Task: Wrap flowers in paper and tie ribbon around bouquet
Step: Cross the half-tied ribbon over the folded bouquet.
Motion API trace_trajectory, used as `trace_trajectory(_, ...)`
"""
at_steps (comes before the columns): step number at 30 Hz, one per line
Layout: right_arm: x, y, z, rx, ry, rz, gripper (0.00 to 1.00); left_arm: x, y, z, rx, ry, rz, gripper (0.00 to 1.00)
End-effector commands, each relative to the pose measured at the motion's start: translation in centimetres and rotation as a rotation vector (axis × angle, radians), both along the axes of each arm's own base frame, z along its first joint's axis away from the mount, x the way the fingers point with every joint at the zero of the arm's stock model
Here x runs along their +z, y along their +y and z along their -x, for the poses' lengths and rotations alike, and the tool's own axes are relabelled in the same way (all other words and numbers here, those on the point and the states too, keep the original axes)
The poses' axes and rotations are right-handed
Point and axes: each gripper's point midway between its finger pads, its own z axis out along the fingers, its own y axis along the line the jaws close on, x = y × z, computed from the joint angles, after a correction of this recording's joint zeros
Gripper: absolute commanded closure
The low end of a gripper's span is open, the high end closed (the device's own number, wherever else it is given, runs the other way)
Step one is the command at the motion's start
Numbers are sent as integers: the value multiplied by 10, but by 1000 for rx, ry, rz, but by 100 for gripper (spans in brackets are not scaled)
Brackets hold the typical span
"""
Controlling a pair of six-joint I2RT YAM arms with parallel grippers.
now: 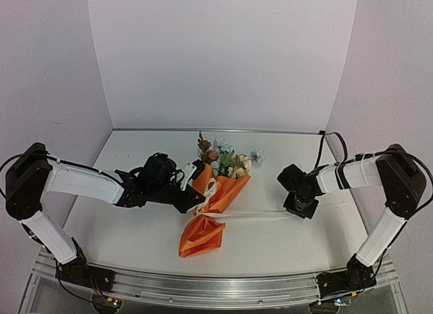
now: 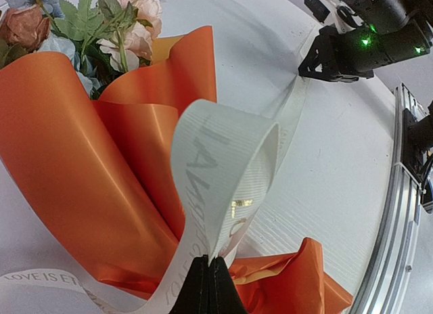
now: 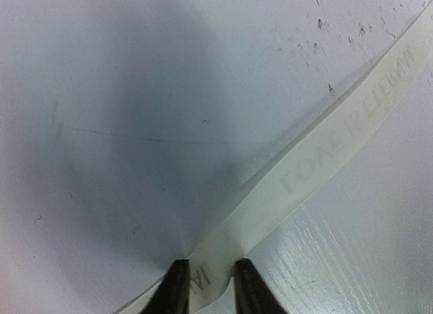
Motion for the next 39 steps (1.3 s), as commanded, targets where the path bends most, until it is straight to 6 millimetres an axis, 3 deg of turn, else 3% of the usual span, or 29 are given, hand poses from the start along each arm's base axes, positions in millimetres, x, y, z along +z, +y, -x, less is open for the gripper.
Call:
trace_trajectory(1, 5, -4, -11, 15, -14, 59, 93, 31, -6, -5, -9, -77, 50, 100)
trace_trajectory(2, 9, -3, -15, 26, -22, 61, 99, 31, -6, -5, -13, -82, 51, 100)
trace_trajectory(6, 33, 13, -30, 70, -70, 26, 100, 37, -8, -3, -33, -116, 68, 100)
trace_trajectory(9, 70, 35, -43, 116, -143, -18, 100, 44, -9, -1, -57, -153, 86, 100)
trace_trajectory(14, 136, 106, -67, 268, -270, -125, 100, 50, -18, 10, -136, -220, 113, 100)
trace_trajectory(21, 191, 202, -80, 439, -337, -290, 100, 43, -32, 29, -246, -297, 115, 100)
trace_trajectory(30, 211, 302, -77, 555, -286, -599, 100, 33, -25, 26, -193, -337, 121, 100)
trace_trajectory(39, 233, 352, -45, 714, -215, -818, 100, 31, -12, 19, -96, -380, 173, 100)
